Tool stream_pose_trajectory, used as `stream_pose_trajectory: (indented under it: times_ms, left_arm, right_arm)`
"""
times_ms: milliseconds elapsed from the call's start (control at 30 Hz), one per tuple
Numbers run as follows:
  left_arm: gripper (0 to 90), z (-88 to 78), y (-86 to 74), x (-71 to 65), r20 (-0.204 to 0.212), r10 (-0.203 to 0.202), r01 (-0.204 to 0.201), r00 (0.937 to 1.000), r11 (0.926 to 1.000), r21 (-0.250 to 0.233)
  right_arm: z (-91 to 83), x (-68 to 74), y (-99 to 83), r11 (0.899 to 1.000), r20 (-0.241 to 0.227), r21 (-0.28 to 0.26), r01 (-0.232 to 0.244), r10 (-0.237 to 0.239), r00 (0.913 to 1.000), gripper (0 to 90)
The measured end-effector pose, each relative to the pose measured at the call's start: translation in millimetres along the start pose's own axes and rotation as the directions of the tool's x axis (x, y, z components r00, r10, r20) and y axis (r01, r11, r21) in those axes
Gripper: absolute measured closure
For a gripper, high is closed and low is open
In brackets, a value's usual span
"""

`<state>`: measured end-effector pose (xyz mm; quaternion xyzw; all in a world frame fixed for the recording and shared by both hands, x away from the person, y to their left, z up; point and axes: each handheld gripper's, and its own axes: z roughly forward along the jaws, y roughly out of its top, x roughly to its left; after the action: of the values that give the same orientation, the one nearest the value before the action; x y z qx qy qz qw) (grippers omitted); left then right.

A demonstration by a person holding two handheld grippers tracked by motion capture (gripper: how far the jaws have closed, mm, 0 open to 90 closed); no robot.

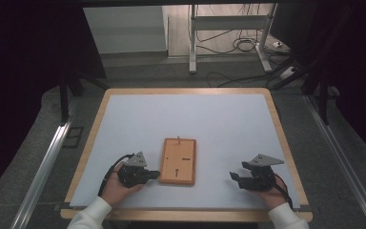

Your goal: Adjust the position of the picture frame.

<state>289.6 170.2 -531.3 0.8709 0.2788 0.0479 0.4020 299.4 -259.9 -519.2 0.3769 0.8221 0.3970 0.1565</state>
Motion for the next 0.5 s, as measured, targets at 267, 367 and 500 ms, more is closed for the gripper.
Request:
stream_pose_trajectory:
  times_ms: [267, 367, 500]
  left_arm:
    - [89.8, -5.8, -1.8, 1.3, -0.025, 0.008, -0.008, 0.9997, 0.9999, -0.011]
    - [89.8, -8.5, -5.4, 4.4, -0.036, -0.006, 0.006, 0.9993, 1.0000, 0.001]
    - [89.8, -13.3, -9.6, 7.2, -0.057, -0.016, 0.015, 0.9983, 0.9998, -0.015]
  right_arm:
    - [-2.0, -1.2, -0.3, 1.000, 0.004, -0.009, 0.000, 0.000, 1.0000, 33.2]
    - [-1.9, -1.3, -0.1, 1.000, 0.005, -0.009, 0.000, 0.000, 1.0000, 33.3]
    - [-1.4, -0.9, 0.4, 1.000, 0.005, -0.008, 0.002, -0.002, 1.0000, 33.2]
